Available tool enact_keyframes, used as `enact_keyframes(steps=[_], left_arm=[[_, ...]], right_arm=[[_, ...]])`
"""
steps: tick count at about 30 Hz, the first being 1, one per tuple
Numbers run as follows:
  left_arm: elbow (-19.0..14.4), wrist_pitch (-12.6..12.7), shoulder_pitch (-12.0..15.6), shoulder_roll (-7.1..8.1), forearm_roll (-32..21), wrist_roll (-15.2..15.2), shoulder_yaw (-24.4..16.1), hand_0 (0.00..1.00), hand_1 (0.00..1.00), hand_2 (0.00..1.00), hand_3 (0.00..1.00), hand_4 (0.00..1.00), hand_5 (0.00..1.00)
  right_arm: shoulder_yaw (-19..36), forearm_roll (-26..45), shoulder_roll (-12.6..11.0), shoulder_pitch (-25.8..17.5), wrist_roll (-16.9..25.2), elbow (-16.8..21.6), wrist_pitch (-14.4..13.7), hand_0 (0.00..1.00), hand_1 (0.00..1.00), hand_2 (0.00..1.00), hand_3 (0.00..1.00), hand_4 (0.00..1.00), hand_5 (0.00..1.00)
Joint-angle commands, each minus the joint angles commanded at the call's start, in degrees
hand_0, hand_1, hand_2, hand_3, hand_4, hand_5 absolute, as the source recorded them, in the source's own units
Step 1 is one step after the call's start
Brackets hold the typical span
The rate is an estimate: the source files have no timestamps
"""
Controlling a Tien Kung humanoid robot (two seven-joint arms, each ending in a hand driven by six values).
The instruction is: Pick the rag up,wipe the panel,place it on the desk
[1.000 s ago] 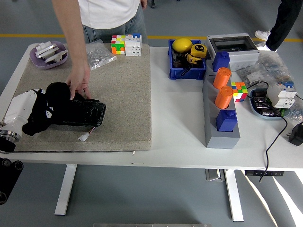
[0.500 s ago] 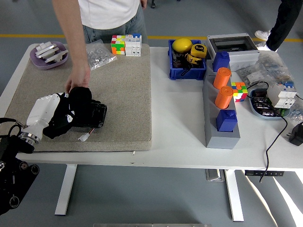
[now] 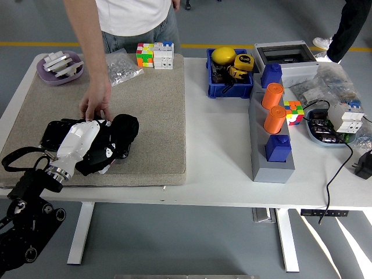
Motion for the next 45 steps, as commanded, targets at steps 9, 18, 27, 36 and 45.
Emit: enact_keyframes(steps=[9, 18, 27, 36, 45], left_arm=[[-1.6, -0.1, -0.1, -0.24, 0.8, 0.7, 0.4, 0.262, 0.162, 0.557, 0.371, 0.002, 0.002], [1.3, -0.1, 0.2, -0.12, 0.2, 0.0, -3.8, 0.275, 0.179, 0.553, 0.376, 0.002, 0.002], [4.9, -0.2, 0.2, 0.68, -0.5, -1.4, -8.8, 0.294, 0.191, 0.553, 0.376, 0.002, 0.002], [8.5, -0.2, 0.0, 1.75, -0.2, -1.6, -13.8, 0.294, 0.195, 0.55, 0.379, 0.002, 0.002], [10.3, 0.1, 0.3, 1.38, 0.3, -1.6, -19.4, 0.294, 0.196, 0.548, 0.379, 0.002, 0.002]], right_arm=[[-0.2, 0.1, 0.0, -0.1, -0.1, -0.2, 0.0, 0.771, 0.611, 0.669, 0.571, 0.993, 0.485], [-0.2, 0.2, 0.1, -0.1, -0.2, -0.1, 0.0, 0.771, 0.611, 0.67, 0.571, 0.993, 0.484], [-0.2, 0.1, 0.1, -0.1, -0.2, 0.0, -0.1, 0.771, 0.612, 0.67, 0.571, 0.993, 0.483], [-0.1, 0.1, 0.1, 0.0, -0.2, 0.0, -0.2, 0.771, 0.61, 0.671, 0.571, 0.993, 0.483], [0.1, 0.0, 0.2, 0.1, -0.2, -0.2, -0.1, 0.771, 0.611, 0.67, 0.57, 0.993, 0.482]])
